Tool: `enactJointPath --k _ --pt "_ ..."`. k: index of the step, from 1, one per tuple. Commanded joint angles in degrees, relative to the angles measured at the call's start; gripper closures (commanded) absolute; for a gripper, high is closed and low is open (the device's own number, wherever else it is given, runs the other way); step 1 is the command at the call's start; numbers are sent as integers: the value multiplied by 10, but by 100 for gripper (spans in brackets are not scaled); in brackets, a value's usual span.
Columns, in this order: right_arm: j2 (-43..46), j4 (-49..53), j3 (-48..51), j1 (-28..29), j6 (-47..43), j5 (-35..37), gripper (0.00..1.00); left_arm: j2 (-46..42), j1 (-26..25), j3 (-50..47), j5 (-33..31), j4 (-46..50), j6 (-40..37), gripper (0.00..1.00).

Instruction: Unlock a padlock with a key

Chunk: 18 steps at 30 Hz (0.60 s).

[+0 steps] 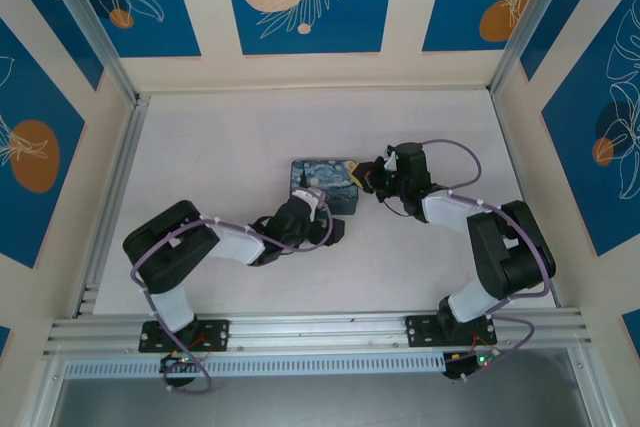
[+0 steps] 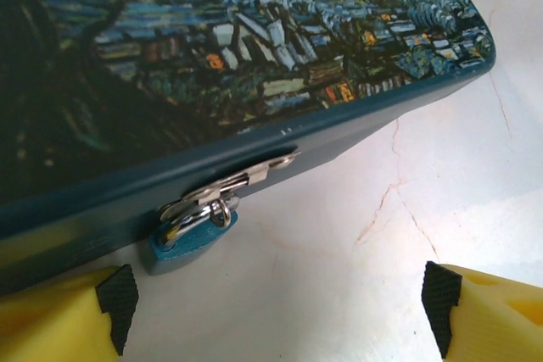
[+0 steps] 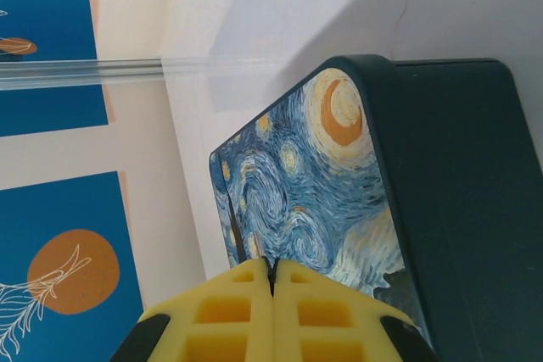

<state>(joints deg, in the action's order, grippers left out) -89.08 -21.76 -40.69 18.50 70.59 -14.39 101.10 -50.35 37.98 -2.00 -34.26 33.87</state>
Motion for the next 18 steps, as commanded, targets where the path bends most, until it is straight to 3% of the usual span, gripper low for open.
enactJointPath --k 1,18 --pt "-14 -4 11 5 8 -4 100 25 7 20 -3 -27 -14 12" --pt "-35 -17 21 6 16 3 100 66 6 31 48 -181 114 13"
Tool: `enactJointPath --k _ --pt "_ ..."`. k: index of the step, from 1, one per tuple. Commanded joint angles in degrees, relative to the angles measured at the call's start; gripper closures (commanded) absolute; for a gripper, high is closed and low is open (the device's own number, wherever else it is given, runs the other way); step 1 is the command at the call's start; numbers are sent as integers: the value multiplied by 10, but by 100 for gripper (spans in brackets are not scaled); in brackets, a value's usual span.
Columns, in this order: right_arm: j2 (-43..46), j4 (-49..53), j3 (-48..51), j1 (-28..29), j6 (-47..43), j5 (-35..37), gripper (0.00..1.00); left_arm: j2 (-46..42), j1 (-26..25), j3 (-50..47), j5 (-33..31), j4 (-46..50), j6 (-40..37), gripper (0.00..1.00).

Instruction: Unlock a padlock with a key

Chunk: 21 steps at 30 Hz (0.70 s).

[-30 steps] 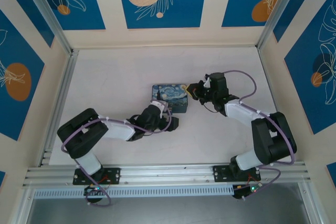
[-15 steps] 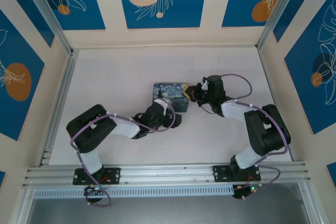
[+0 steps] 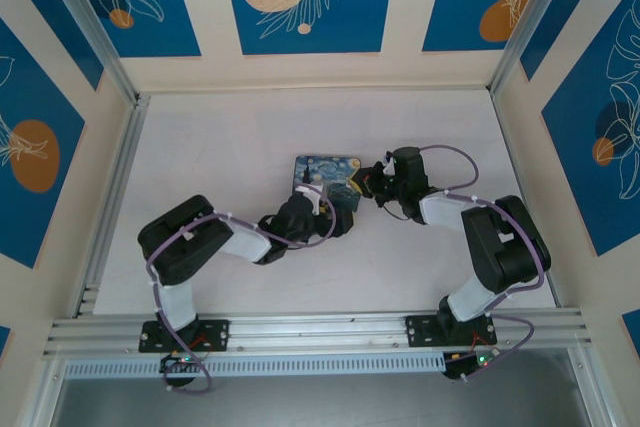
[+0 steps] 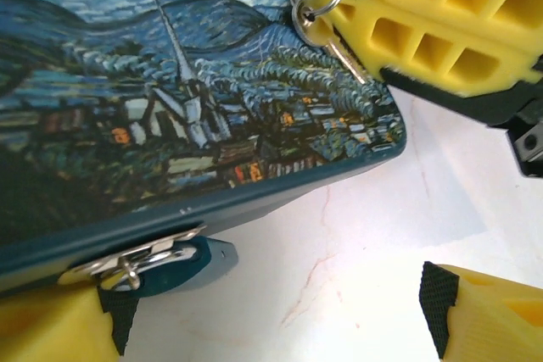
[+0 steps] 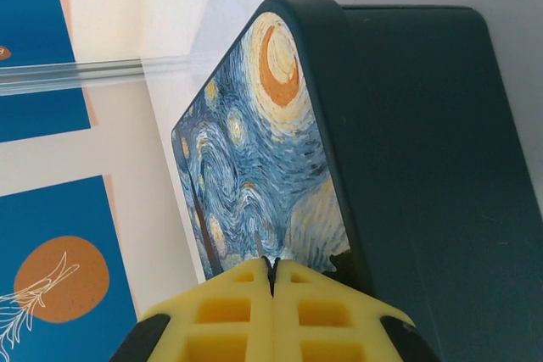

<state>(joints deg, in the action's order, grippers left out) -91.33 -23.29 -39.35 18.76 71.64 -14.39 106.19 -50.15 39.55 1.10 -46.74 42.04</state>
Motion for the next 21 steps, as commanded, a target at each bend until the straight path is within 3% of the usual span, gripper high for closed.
enactJointPath --k 1,11,21 --pt "-14 -2 8 4 7 3 100 22 4 16 14 -58 37 13" --pt "-22 -9 8 5 12 4 100 86 -5 -15 -29 -176 125 15" --pt "-21 -7 9 4 11 4 100 63 -32 -43 -103 -218 169 22"
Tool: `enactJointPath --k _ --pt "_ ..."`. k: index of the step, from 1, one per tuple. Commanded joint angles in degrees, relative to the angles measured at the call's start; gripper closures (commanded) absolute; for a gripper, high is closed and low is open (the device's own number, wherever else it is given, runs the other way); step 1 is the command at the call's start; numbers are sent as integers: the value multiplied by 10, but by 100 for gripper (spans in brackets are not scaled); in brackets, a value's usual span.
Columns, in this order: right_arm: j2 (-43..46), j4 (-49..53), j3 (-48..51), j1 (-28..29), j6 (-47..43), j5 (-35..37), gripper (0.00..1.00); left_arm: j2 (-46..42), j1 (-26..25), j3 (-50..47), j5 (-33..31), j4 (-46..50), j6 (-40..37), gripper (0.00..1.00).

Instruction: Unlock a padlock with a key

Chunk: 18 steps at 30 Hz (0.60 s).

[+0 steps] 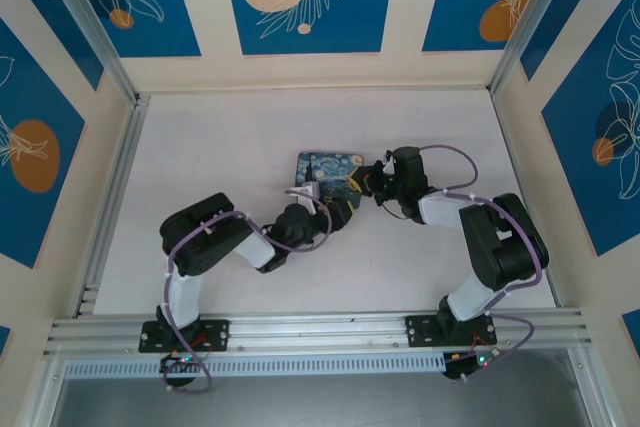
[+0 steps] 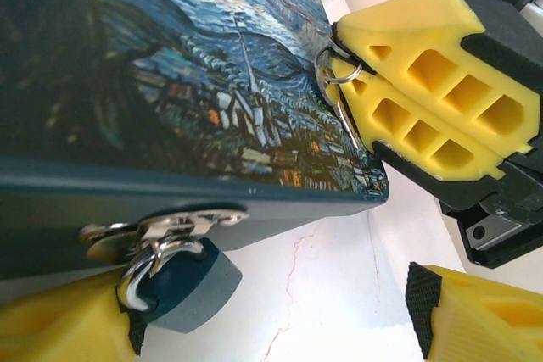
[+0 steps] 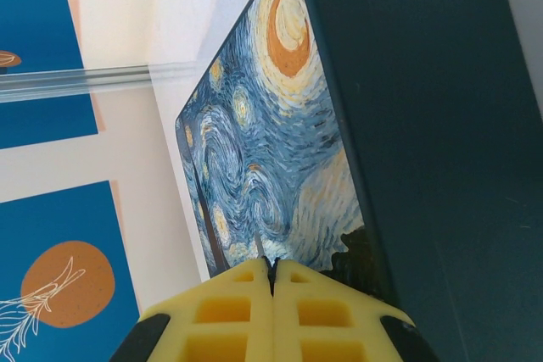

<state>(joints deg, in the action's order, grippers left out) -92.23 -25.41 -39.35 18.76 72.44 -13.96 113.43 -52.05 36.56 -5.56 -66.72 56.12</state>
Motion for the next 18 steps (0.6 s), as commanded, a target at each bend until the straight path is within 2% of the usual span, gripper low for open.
enactJointPath --k 1,18 --pt "-13 15 10 5 2 0 100 -9 -15 -11 -44 -11 32 22" --pt "-13 15 13 5 5 2 100 34 -25 15 -114 56 94 49"
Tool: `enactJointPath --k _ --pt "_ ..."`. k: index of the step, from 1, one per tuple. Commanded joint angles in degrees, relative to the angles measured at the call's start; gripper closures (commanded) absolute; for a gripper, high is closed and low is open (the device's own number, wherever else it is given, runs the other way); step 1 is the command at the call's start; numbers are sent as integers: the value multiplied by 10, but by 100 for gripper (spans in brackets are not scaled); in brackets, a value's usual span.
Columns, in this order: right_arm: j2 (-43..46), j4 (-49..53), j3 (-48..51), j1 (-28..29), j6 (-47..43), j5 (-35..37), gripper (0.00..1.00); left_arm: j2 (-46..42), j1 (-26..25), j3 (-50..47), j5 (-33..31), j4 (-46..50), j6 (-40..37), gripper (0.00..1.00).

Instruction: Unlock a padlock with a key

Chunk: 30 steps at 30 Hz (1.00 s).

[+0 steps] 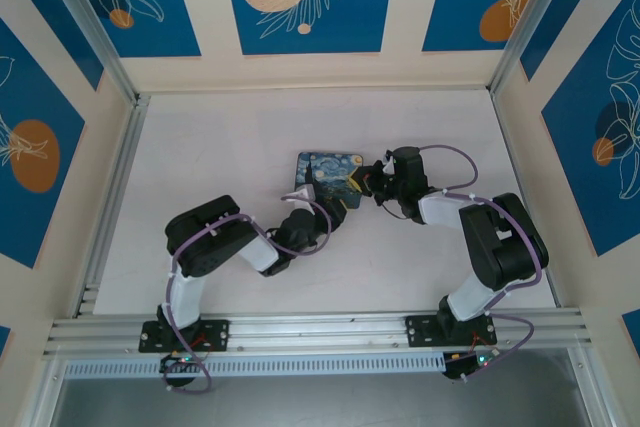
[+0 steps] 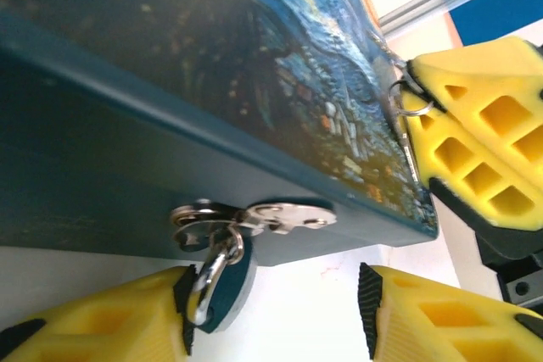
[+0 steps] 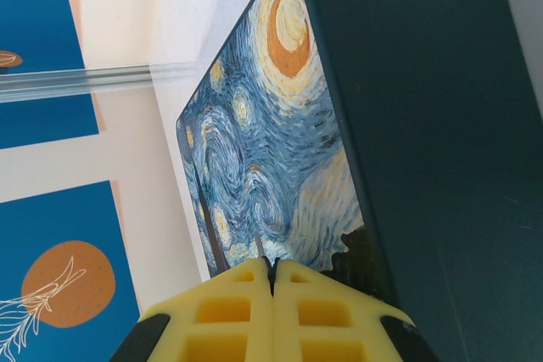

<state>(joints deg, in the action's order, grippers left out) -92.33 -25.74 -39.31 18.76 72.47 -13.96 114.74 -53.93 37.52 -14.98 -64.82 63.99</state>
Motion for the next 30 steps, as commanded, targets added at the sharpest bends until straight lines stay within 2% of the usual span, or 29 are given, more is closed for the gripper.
enactJointPath --k 1,6,10,12,14,20,25,30 --pt "-12 18 13 5 6 1 100 21 -6 6 -21 40 16 51" --pt "-11 18 12 5 7 2 100 24 -6 8 -24 54 20 59" --pt "-12 19 10 5 7 0 100 24 -6 10 -25 65 21 71" --pt "-10 21 3 4 5 -4 100 24 -6 10 -26 67 24 80" --pt "-5 27 -6 0 1 -10 100 21 -6 11 -25 76 27 84" --pt "61 67 -26 -10 -33 -31 100 -14 -6 6 -21 122 31 100" --pt "162 96 9 -15 -71 -56 100 -58 -5 12 2 193 34 100" --pt "271 113 94 -23 -81 -89 100 -101 10 19 59 257 35 100"
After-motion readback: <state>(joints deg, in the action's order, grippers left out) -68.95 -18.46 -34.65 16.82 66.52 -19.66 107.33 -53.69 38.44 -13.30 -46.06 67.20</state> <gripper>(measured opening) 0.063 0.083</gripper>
